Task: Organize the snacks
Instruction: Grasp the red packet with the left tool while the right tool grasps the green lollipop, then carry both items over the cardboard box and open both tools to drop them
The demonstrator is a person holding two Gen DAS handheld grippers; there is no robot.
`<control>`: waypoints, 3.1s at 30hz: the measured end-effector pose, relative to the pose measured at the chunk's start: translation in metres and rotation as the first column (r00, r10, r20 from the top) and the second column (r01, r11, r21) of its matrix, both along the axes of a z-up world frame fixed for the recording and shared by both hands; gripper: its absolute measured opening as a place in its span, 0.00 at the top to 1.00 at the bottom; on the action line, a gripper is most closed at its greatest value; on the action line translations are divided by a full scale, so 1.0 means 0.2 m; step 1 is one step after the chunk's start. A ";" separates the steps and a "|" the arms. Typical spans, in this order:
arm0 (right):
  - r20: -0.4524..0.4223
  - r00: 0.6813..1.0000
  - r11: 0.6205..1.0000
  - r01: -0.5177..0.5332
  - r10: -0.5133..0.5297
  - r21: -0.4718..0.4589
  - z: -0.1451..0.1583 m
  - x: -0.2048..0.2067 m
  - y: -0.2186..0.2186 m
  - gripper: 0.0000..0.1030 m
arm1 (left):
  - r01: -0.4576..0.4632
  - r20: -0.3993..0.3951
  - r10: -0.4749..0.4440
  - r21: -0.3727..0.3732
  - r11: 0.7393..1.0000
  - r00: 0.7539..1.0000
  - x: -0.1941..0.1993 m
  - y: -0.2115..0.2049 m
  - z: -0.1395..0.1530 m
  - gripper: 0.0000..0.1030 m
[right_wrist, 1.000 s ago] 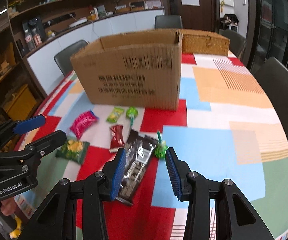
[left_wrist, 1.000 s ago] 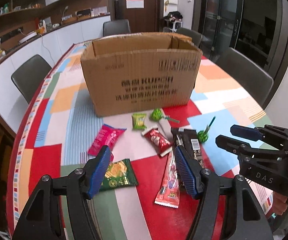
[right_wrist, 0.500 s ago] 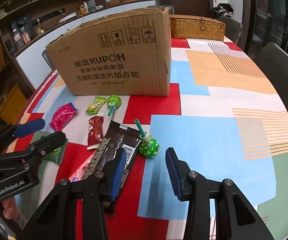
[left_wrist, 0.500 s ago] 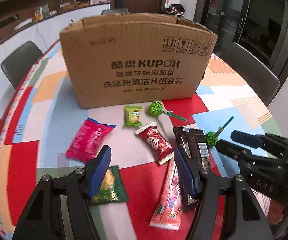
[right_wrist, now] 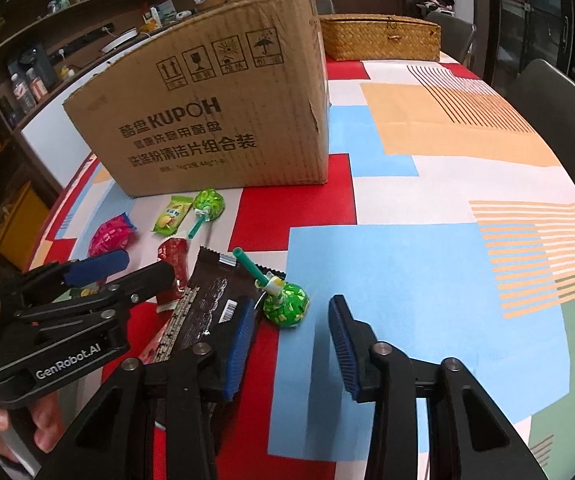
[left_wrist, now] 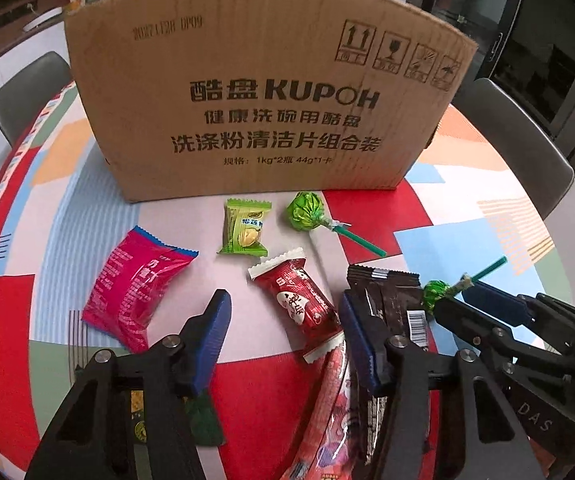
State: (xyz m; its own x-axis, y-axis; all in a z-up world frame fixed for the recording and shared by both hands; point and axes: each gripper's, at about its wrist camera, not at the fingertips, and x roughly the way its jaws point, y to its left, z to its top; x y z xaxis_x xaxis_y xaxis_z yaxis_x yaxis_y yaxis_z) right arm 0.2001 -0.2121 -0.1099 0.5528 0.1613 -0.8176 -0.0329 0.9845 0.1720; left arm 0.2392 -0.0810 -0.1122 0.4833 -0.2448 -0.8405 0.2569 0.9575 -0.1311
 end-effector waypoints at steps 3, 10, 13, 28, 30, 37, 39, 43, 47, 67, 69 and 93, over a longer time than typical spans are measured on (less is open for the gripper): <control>-0.008 1.000 1.000 0.001 -0.001 0.003 -0.02 0.01 0.00 0.66 | -0.002 -0.001 0.002 0.004 1.000 1.000 0.02 -0.02 -0.01 0.48; -0.023 1.000 1.000 0.004 -0.003 0.009 -0.06 0.03 0.00 0.70 | -0.007 -0.041 0.007 0.013 1.000 0.999 0.07 -0.07 -0.07 0.54; -0.024 1.000 1.000 0.009 -0.008 0.006 -0.07 0.04 -0.01 0.72 | -0.005 -0.036 0.007 0.037 0.999 0.999 0.07 -0.08 -0.08 0.60; -0.007 1.000 0.999 0.009 -0.009 -0.034 -0.05 0.03 0.02 0.75 | 0.008 -0.010 -0.007 0.077 0.997 1.000 0.00 -0.03 -0.05 0.78; 0.002 1.000 1.000 0.007 -0.007 -0.030 -0.03 0.02 0.02 0.75 | 0.009 -0.002 -0.009 0.068 0.998 1.000 -0.02 -0.02 -0.02 0.78; 0.039 0.999 1.000 -0.011 0.012 -0.018 0.06 -0.01 0.05 0.75 | 0.004 0.035 -0.005 0.030 1.000 0.999 -0.08 0.03 0.10 0.78; 0.054 0.998 1.000 -0.017 0.018 -0.014 0.09 -0.02 0.06 0.75 | 0.004 0.049 -0.005 0.021 1.000 0.999 -0.10 0.04 0.14 0.78; 0.083 0.996 1.000 -0.024 0.024 -0.005 0.15 -0.04 0.07 0.75 | 0.006 0.083 -0.006 0.003 1.000 0.996 -0.14 0.08 0.23 0.78; 0.113 0.993 1.000 -0.028 0.028 0.004 0.22 -0.06 0.07 0.75 | 0.007 0.126 -0.006 -0.007 1.000 0.992 -0.17 0.08 0.32 0.78; 0.275 0.961 0.999 -0.039 0.034 0.013 0.54 -0.03 0.09 0.75 | 0.011 0.305 0.007 -0.056 0.998 0.952 -0.13 0.12 0.70 0.78; 0.288 0.957 0.999 -0.044 0.038 0.014 0.57 -0.01 0.10 0.75 | 0.011 0.324 0.006 -0.053 0.999 0.946 -0.11 0.13 0.74 0.78; 0.404 0.914 0.999 -0.037 0.035 -0.003 0.88 0.34 0.14 0.75 | -0.031 0.416 0.046 -0.043 0.999 0.908 0.23 0.18 0.98 0.78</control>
